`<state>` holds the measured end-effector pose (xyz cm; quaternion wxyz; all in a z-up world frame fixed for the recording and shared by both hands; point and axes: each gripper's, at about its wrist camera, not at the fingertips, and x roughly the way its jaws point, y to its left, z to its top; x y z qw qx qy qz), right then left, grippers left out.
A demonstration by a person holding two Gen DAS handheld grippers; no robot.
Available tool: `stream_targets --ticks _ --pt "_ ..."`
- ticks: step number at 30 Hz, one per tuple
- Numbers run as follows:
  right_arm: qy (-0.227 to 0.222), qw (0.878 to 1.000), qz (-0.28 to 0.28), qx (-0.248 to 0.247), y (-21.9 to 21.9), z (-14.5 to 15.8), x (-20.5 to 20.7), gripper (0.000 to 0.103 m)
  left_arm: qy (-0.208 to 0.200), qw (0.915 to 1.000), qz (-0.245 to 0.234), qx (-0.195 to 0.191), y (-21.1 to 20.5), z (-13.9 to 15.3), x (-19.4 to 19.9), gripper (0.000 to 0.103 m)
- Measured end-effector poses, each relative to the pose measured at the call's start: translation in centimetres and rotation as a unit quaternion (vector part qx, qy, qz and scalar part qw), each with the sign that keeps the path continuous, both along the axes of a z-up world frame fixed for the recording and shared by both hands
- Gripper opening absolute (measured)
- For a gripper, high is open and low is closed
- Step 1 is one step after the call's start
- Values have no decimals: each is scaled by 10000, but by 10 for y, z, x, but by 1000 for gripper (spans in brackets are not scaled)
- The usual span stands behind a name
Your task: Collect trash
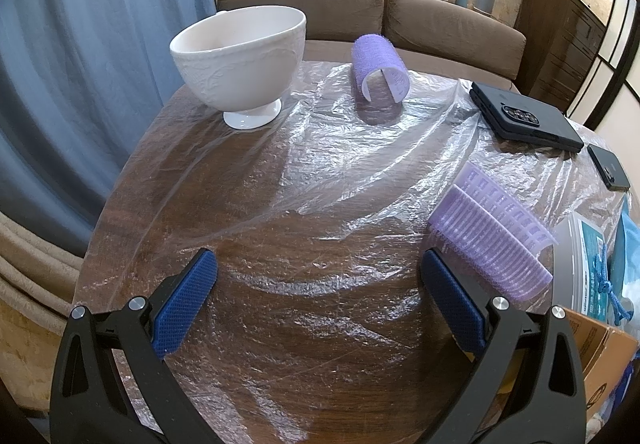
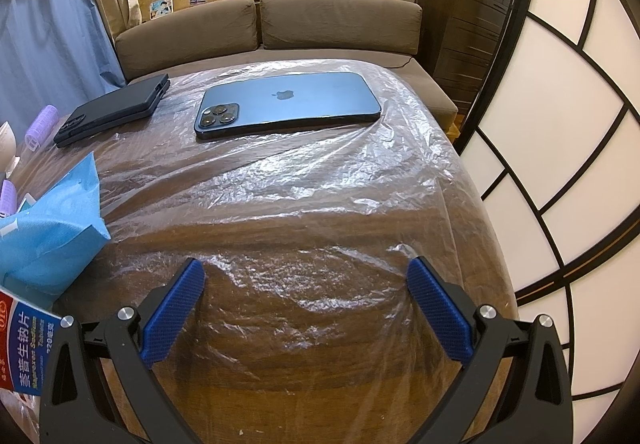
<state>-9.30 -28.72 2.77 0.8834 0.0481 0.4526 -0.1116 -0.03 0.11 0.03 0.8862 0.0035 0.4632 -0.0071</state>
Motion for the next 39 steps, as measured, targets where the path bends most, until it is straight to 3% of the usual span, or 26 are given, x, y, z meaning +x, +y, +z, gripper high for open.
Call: stream_targets --ticks 5,9,13,16,20,28,35,37,39 --pt "-225 9997 -17 14 0 14 -14 99 -97 9999 -31 127 2 7 -3 102" --pt "-471 9988 -50 81 2 34 -31 99 -410 9991 -81 10 10 37 -11 102" --pt "-810 9957 -26 458 5 59 -49 99 -726 9971 -215 -2 9 68 -14 102" --pt "-1082 9914 138 726 19 79 -60 99 -864 9956 -347 81 4 87 -8 102" --pt "-1228 9892 582 546 59 93 -69 99 -908 9938 -623 147 -17 101 16 102" --pt "-1084 9874 1041 495 107 83 -73 99 -616 9936 -910 277 -52 95 76 102" --pt "-957 9882 1127 402 119 71 -69 99 -201 9964 -822 72 -64 80 127 102" --pt "-936 9884 1130 392 121 68 -68 97 -216 9959 -866 164 -69 81 134 102" --pt "-887 9890 1129 342 122 64 -67 93 -201 9952 -912 295 -75 79 142 96"
